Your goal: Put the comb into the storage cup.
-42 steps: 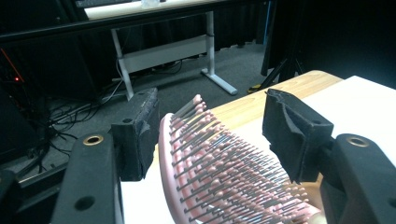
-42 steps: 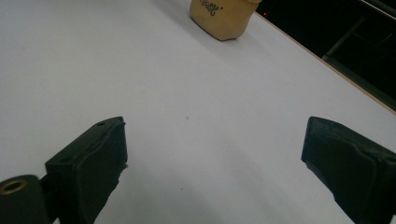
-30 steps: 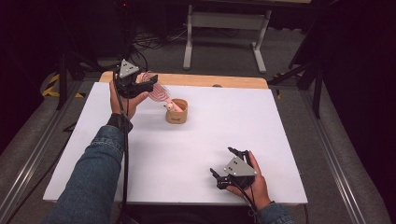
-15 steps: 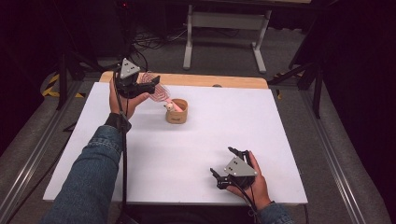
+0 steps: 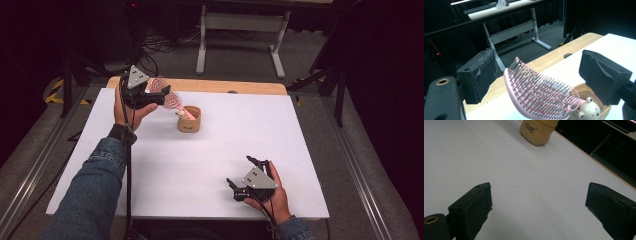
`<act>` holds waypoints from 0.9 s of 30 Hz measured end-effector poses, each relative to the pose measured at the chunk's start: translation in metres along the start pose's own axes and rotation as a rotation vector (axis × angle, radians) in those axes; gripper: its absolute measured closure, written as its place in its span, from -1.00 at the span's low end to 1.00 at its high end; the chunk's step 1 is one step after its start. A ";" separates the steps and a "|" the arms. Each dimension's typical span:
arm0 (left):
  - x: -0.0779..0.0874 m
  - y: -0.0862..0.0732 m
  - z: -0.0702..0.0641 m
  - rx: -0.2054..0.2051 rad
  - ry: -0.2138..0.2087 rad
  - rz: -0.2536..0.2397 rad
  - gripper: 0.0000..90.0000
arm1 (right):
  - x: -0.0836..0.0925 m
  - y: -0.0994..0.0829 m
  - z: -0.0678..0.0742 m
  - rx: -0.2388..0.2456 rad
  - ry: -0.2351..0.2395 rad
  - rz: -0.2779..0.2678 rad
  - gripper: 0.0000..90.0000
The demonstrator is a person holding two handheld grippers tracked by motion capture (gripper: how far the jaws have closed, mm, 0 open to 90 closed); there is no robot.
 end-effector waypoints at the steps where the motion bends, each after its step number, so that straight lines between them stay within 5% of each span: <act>1: 0.002 0.000 0.000 -0.004 0.000 -0.004 -0.67 | 0.000 0.000 0.000 0.000 -0.001 0.000 -0.84; 27: 0.030 -0.015 -0.021 -0.097 -0.048 -0.036 -0.69 | 0.008 0.005 -0.007 -0.024 -0.023 -0.030 -0.84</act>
Point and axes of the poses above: each handheld gripper's, and its own axes: x roughly backward along the jaws, y roughly out of its top, z roughly to its left, the point moved 4 cm from there along -x, roughly forward along the jaws, and after that the axes turned 6 degrees about -y, right-handed, at the moved point
